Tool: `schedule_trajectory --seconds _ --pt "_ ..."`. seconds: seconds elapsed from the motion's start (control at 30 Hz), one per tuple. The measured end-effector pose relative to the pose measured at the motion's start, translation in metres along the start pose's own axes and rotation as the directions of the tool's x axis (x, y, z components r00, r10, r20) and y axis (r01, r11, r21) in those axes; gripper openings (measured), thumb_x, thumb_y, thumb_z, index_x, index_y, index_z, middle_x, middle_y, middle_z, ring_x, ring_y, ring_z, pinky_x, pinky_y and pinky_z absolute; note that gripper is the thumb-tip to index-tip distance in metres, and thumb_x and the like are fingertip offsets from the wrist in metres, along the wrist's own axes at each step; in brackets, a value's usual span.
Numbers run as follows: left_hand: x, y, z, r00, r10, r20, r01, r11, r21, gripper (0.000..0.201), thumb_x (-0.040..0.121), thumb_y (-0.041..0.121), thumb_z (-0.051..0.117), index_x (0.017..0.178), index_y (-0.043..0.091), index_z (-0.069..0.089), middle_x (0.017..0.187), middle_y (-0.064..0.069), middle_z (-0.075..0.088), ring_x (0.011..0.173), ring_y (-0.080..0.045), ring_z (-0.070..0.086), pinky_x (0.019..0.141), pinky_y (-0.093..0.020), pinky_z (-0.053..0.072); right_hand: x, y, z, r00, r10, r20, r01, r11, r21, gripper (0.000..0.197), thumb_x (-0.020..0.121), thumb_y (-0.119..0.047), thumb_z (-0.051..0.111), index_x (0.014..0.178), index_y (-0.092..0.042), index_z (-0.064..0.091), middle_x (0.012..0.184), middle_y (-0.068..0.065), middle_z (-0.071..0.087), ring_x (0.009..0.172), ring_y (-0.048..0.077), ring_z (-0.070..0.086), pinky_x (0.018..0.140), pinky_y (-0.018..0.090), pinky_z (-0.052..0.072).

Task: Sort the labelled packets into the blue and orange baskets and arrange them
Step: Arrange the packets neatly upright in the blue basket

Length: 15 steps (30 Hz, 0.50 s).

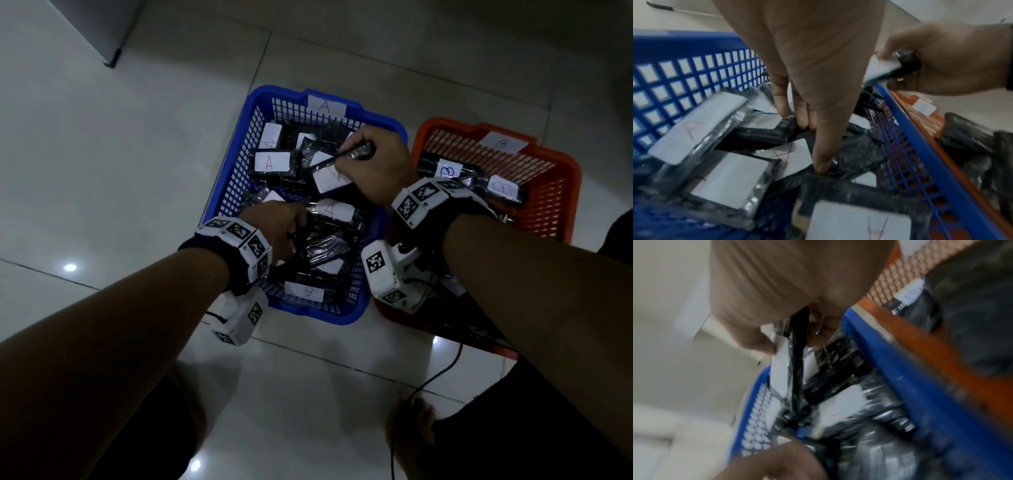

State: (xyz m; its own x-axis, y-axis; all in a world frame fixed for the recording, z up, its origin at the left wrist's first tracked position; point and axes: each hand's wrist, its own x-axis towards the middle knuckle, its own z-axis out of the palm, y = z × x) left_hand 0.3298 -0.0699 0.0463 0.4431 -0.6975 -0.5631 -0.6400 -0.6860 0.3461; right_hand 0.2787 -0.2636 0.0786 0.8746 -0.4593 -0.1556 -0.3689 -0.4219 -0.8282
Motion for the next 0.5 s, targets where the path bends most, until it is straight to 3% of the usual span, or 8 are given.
schedule_trajectory --seconds 0.13,0.2,0.27,0.33,0.4,0.5 --pt "-0.001 0.002 0.003 0.995 0.093 -0.037 -0.09 0.994 0.069 0.027 0.077 0.018 0.068 0.103 0.02 0.062 0.102 0.001 0.061 0.093 -0.018 0.059 0.071 -0.022 0.043 0.009 0.006 0.005 0.987 0.084 -0.134 -0.074 0.994 0.077 0.017 0.074 -0.019 0.077 0.086 -0.019 0.064 0.088 -0.006 0.068 0.084 0.008 0.064 0.074 0.02 0.053" --pt "0.001 0.0 -0.001 0.996 0.09 -0.022 -0.088 0.994 0.06 0.022 0.075 0.019 0.07 0.097 0.02 0.063 0.092 0.005 0.061 0.088 -0.016 0.06 0.069 -0.022 0.044 0.008 0.01 0.008 0.989 0.091 -0.121 -0.093 0.996 -0.015 0.017 0.078 -0.021 0.076 0.089 -0.02 0.064 0.09 -0.008 0.066 0.085 0.006 0.062 0.069 0.011 0.047" --pt "0.003 -0.002 -0.011 0.997 0.075 0.003 -0.075 0.996 -0.048 0.022 0.07 0.02 0.078 0.088 0.02 0.065 0.079 0.009 0.059 0.079 -0.014 0.061 0.071 -0.024 0.05 0.004 0.014 0.009 0.991 0.064 -0.116 -0.079 0.988 -0.13 0.016 0.081 -0.024 0.073 0.093 -0.02 0.064 0.093 -0.006 0.066 0.086 0.008 0.061 0.071 0.014 0.048" --pt "0.006 -0.004 -0.026 0.999 0.034 -0.035 -0.041 0.975 -0.22 0.022 0.067 0.023 0.083 0.082 0.02 0.068 0.076 0.011 0.063 0.074 -0.009 0.061 0.076 -0.026 0.053 0.001 0.018 0.009 0.993 -0.014 -0.121 -0.016 0.971 -0.238 0.017 0.081 -0.025 0.07 0.096 -0.018 0.065 0.099 -0.001 0.065 0.091 0.014 0.06 0.081 0.027 0.05" --pt "0.009 -0.005 -0.045 0.993 -0.045 -0.107 -0.001 0.916 -0.401 0.02 0.068 0.024 0.083 0.082 0.019 0.069 0.08 0.008 0.066 0.074 -0.005 0.061 0.076 -0.023 0.053 -0.003 0.017 0.008 0.977 -0.173 -0.126 0.117 0.926 -0.359 0.016 0.08 -0.024 0.066 0.094 -0.016 0.065 0.101 0.001 0.062 0.097 0.019 0.057 0.087 0.037 0.048" --pt "0.015 -0.008 -0.072 0.949 -0.2 -0.241 0.023 0.812 -0.583 0.021 0.072 0.028 0.081 0.084 0.016 0.068 0.08 0.003 0.066 0.071 -0.012 0.063 0.065 -0.026 0.054 -0.015 0.009 0.01 0.929 -0.368 -0.047 0.321 0.861 -0.394 0.008 0.079 -0.015 0.059 0.086 -0.015 0.063 0.09 -0.001 0.059 0.084 0.017 0.056 0.073 0.033 0.049"
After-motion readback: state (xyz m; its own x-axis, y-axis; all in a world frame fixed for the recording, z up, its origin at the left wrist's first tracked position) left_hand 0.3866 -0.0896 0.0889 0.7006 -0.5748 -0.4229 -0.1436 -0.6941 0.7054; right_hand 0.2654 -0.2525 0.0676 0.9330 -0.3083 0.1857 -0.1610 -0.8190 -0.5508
